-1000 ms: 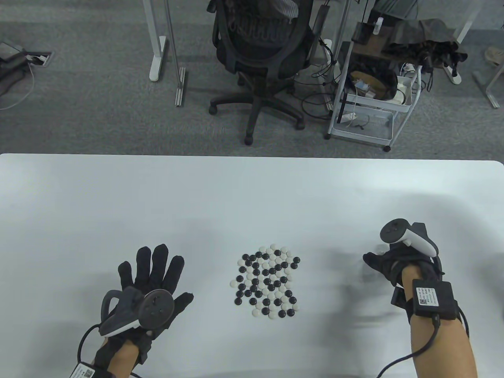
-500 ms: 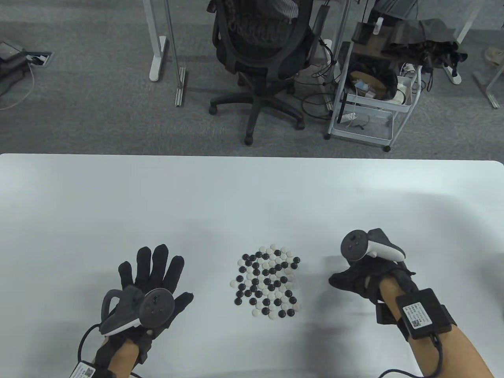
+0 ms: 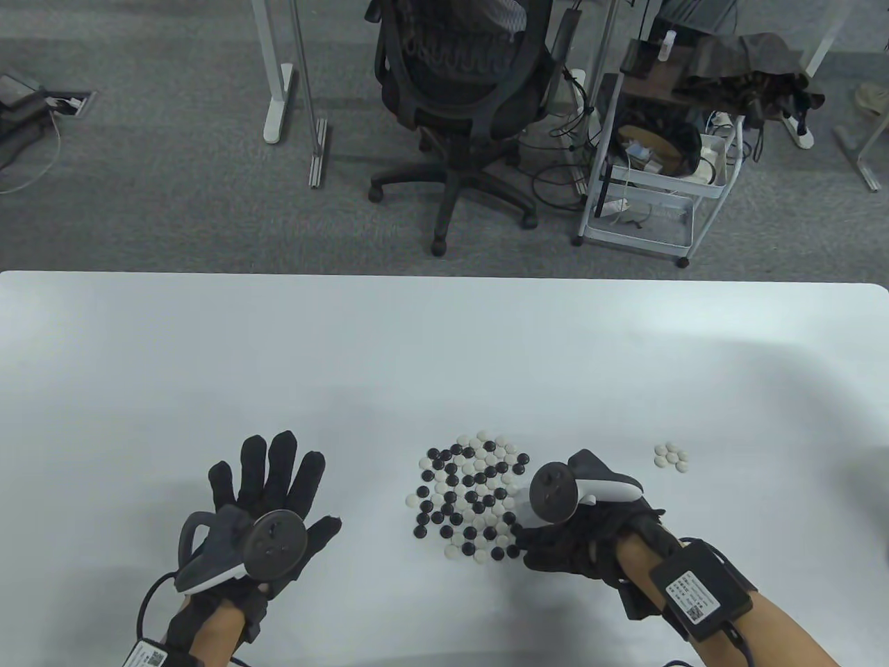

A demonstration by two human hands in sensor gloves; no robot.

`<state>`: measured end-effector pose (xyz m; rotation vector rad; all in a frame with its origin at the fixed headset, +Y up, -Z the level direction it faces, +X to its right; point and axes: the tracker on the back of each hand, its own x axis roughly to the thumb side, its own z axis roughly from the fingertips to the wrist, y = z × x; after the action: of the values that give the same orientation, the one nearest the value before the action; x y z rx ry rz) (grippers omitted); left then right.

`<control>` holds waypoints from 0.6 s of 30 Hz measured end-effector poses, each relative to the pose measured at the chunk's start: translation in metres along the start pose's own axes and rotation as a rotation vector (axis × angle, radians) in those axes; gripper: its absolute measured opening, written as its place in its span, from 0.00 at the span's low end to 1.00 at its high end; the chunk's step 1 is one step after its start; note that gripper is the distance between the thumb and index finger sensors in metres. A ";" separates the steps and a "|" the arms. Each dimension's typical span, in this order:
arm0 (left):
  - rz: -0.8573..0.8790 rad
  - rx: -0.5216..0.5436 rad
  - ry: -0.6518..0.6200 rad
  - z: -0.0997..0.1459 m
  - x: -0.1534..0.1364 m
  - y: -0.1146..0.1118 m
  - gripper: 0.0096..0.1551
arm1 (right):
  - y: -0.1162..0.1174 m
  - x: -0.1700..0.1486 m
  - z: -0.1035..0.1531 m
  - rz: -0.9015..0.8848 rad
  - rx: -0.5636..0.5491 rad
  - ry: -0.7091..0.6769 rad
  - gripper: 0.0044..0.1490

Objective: Go stone sorting task

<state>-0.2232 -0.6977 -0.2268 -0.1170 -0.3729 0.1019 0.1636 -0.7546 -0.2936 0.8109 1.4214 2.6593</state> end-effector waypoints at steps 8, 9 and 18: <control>-0.003 -0.006 0.000 -0.001 0.000 0.000 0.47 | 0.012 -0.058 0.034 -0.034 -0.057 0.166 0.38; -0.004 -0.007 0.000 0.000 0.000 0.000 0.47 | 0.012 -0.073 0.039 -0.065 -0.067 0.211 0.38; -0.008 -0.011 0.003 -0.001 0.000 -0.001 0.47 | 0.004 -0.163 0.063 -0.259 -0.131 0.469 0.38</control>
<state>-0.2226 -0.6984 -0.2272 -0.1268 -0.3705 0.0921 0.3336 -0.7500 -0.3326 -0.0186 1.2894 2.7994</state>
